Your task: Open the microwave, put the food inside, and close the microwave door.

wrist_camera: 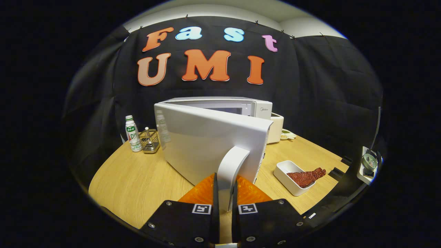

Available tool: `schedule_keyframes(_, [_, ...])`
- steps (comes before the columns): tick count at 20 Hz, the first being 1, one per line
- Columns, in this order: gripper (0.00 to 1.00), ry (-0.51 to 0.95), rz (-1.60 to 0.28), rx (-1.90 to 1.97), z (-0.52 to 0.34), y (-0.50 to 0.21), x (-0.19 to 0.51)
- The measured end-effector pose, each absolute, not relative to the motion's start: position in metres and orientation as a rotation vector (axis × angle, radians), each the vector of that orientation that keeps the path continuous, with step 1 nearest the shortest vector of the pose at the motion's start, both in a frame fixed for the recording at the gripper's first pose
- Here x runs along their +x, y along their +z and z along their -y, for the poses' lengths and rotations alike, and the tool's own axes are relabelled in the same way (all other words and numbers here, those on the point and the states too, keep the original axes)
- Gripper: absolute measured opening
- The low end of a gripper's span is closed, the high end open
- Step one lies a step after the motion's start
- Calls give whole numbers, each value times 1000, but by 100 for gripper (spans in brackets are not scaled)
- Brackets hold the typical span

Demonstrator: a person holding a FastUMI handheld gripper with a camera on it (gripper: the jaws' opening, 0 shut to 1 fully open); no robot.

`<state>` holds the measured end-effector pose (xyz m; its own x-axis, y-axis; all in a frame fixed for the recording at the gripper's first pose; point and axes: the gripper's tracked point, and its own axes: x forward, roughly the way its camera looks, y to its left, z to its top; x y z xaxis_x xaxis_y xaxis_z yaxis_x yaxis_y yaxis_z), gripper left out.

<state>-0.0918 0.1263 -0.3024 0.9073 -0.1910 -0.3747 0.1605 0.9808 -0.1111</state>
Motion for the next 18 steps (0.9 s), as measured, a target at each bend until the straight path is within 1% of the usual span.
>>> schedule_keyframes(7, [14,-31,-428,-83,-215,-304,-130])
schedule_keyframes(8, [17,5,-428,-87,-232,-302,-137])
schedule_keyframes(11, [33,147,-440,-110,-279,-298,-165])
schedule_keyframes(13, [46,226,-458,-106,-294,-297,-180])
schedule_keyframes(15, [66,294,-480,-78,-304,-291,-194])
schedule_keyframes(16, [73,313,-479,-70,-304,-285,-198])
schedule_keyframes(17, [84,325,-473,-69,-300,-279,-200])
schedule_keyframes(18, [88,330,-465,-70,-295,-272,-200])
